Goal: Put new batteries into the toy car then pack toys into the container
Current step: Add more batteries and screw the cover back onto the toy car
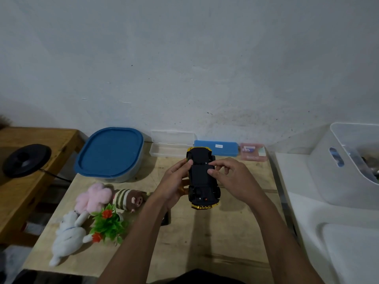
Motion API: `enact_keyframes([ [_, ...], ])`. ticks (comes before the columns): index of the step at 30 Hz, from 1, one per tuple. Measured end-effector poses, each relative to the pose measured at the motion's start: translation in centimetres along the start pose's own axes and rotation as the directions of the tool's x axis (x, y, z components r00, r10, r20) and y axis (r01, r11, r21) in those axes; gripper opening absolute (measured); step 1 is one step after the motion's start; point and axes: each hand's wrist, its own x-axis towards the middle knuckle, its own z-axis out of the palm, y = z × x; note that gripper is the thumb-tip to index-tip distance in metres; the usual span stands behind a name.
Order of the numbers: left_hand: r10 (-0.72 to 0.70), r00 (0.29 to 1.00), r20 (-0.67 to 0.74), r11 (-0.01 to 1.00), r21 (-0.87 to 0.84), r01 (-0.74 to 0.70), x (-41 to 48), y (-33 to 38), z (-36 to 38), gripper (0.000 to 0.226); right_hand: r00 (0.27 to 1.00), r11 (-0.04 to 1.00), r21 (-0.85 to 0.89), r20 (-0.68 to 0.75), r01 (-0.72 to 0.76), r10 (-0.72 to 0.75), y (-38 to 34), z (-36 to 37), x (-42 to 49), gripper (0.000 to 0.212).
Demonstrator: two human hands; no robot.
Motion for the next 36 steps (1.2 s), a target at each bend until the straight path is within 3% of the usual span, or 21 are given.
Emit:
enact_keyframes([
  [11, 0.001, 1.0, -0.014, 1.0, -0.014, -0.002, 0.3, -0.3, -0.1, 0.03, 0.995, 0.976, 0.205, -0.055, -0.069, 0.082, 0.3, 1.3, -0.5, 0.028],
  [15, 0.024, 0.999, -0.047, 0.999, -0.038, -0.025, 0.7, -0.8, -0.2, 0.029, 0.969, 0.922, 0.34, -0.092, -0.186, 0.229, 0.1, 2.1, -0.6, 0.037],
  [20, 0.05, 0.998, -0.033, 0.998, -0.04, -0.051, 0.7, -1.0, -0.1, 0.031, 0.937, 0.829, 0.436, 0.142, -0.35, 0.321, 0.2, 2.5, -0.9, 0.038],
  [27, 0.062, 0.998, -0.016, 0.998, -0.029, -0.062, 0.9, -1.3, -0.1, 0.029, 0.933, 0.773, 0.525, 0.153, -0.356, 0.325, -0.3, 3.1, -1.0, 0.025],
  [36, 0.037, 0.999, -0.007, 0.999, -0.009, -0.037, 1.1, -1.6, 0.5, 0.032, 0.938, 0.816, 0.464, 0.137, -0.345, 0.318, 0.5, 2.6, -1.1, 0.026],
])
